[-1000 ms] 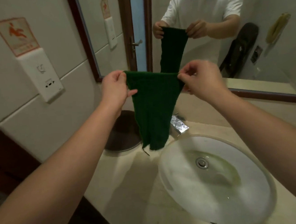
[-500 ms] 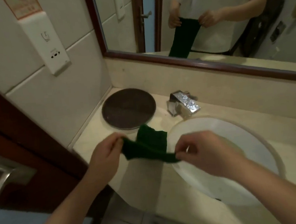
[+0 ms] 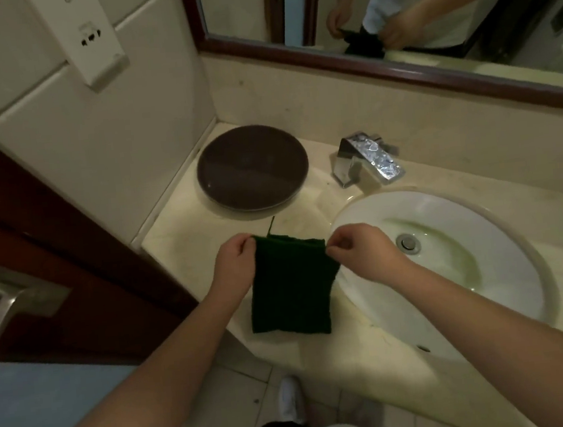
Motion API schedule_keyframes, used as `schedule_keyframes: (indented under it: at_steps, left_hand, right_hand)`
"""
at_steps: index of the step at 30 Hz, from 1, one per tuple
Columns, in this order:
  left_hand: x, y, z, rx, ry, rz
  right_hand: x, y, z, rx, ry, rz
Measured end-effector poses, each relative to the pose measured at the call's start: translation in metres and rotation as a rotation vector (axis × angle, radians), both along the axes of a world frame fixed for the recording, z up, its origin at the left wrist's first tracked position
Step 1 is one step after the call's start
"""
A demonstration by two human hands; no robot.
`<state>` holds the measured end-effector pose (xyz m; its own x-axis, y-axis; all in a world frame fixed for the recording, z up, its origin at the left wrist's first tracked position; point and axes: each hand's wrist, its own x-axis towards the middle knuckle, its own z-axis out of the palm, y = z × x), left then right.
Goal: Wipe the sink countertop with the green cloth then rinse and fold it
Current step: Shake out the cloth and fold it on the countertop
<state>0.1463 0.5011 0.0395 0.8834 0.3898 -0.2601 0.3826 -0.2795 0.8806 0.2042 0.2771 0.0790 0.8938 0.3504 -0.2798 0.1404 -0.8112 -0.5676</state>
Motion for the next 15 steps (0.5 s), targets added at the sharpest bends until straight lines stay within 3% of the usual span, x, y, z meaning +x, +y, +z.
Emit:
schedule_keyframes:
  at_steps: [10, 12, 15]
  left_hand:
    - [0.042, -0.005, -0.041, 0.041, 0.174, -0.023]
    - [0.039, -0.005, -0.040, 0.018, 0.155, -0.046]
    - [0.023, -0.004, -0.034, 0.235, 0.016, -0.085]
  right_hand:
    - [0.048, 0.018, -0.070, 0.003, 0.108, -0.142]
    - [0.045, 0.018, -0.076, 0.003, 0.033, -0.183]
    - [0.026, 0.016, -0.070, -0.045, -0.123, -0.137]
